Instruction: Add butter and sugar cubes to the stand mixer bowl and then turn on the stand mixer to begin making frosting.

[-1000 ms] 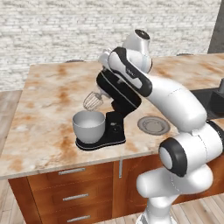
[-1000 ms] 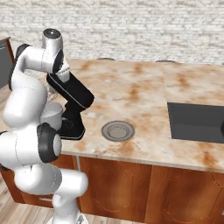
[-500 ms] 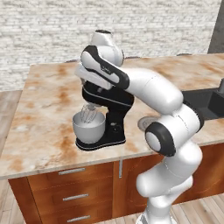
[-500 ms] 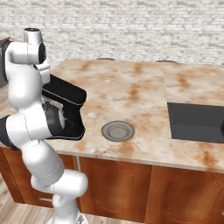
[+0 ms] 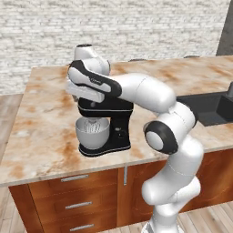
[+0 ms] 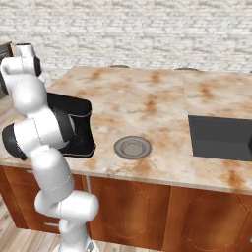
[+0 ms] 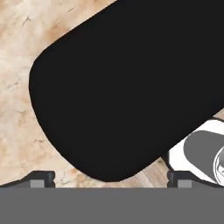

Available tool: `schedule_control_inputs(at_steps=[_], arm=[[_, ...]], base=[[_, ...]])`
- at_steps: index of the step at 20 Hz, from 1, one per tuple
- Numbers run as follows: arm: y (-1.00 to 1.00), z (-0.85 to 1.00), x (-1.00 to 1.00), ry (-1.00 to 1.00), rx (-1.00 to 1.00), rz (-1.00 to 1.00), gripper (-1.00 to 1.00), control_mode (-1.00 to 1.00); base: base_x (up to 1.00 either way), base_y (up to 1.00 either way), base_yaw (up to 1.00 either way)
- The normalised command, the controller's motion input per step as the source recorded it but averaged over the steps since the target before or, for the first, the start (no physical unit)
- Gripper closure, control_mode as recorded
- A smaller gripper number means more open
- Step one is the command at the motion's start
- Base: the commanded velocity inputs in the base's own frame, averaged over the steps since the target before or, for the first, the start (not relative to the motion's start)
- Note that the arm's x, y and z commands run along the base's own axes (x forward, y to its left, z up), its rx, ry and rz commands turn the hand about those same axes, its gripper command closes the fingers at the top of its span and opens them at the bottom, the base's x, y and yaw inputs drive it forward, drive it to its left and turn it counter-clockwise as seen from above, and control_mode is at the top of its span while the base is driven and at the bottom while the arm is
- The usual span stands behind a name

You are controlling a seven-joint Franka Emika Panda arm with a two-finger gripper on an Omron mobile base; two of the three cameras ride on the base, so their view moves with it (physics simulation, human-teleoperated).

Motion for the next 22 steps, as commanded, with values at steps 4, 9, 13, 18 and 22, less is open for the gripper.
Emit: schedule_control_inputs(at_steps=[4,9,13,18,22], arm=[[-0.48,-1.0,-0.02,0.0,-0.05,-0.02,-1.0,-1.0],[-0.41,-1.0,-0.05,0.0,-0.09,-0.04,-1.0,-1.0],[-0.39,-0.71,-0.81,-0.13,-0.05,0.0,-1.0,-1.0],[-0.4,-0.04,-1.0,-0.33,0.0,0.0,-1.0,-1.0],[-0.13,-0.01,-1.0,-0.22,0.0,0.0,-1.0,-1.0]], base=[[0.0,0.0,0.0],[0.0,0.0,0.0],[0.0,0.0,0.0],[0.0,0.0,0.0],[0.0,0.0,0.0]])
